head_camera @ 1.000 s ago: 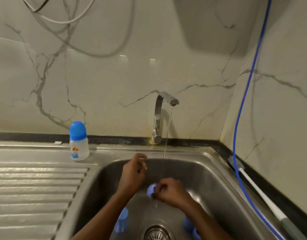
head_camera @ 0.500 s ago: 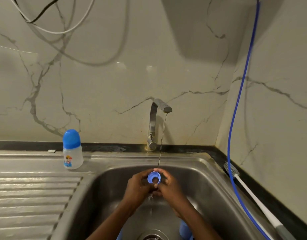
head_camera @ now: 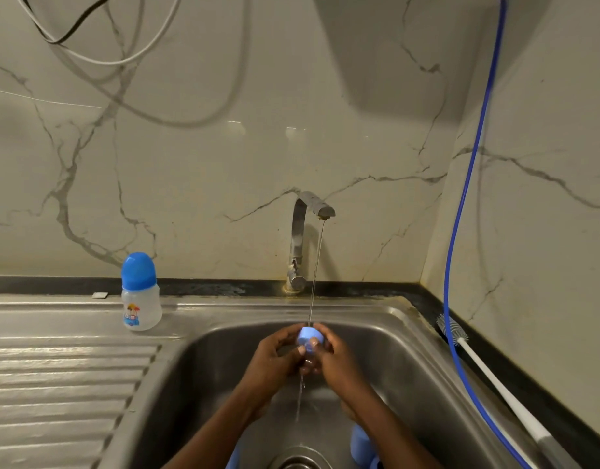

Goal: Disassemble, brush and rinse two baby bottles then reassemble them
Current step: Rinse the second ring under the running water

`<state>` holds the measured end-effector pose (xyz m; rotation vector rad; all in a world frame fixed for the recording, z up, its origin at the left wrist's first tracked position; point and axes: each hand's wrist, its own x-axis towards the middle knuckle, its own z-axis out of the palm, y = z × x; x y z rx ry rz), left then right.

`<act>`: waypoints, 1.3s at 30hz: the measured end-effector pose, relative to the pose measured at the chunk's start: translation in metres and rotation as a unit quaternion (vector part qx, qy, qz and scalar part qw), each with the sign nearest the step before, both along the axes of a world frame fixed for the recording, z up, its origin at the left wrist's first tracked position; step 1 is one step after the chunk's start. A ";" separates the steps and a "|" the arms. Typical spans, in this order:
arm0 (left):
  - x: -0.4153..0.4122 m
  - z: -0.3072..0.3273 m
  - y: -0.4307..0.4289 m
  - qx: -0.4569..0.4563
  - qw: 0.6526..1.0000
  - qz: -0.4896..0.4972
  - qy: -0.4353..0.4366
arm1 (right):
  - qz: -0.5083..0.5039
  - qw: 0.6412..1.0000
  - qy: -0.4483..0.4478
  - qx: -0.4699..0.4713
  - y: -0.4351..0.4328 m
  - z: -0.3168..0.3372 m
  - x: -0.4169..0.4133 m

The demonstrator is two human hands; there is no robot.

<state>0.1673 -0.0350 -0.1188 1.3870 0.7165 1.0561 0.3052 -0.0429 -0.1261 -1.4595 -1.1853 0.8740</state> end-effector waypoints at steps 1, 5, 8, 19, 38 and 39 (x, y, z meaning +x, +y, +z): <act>0.000 0.000 0.000 0.002 1.000 0.005 0.010 | -0.013 1.000 0.005 0.005 0.000 0.001 0.000; 0.001 -0.006 0.005 0.008 0.996 0.071 0.060 | 0.022 1.000 -0.003 -0.008 0.000 0.004 -0.004; 0.002 -0.008 0.006 0.026 0.989 0.118 0.085 | 0.028 0.997 -0.074 0.020 -0.002 0.001 -0.005; 0.003 -0.001 0.001 0.065 0.986 0.120 0.096 | 0.039 0.995 0.085 0.022 -0.004 0.011 -0.005; 0.002 -0.004 0.004 0.133 0.967 0.157 0.153 | -0.058 0.996 -0.018 0.068 0.003 0.008 -0.003; 0.003 -0.002 0.003 0.134 0.968 0.151 0.146 | -0.081 0.994 -0.041 0.064 0.004 0.008 -0.002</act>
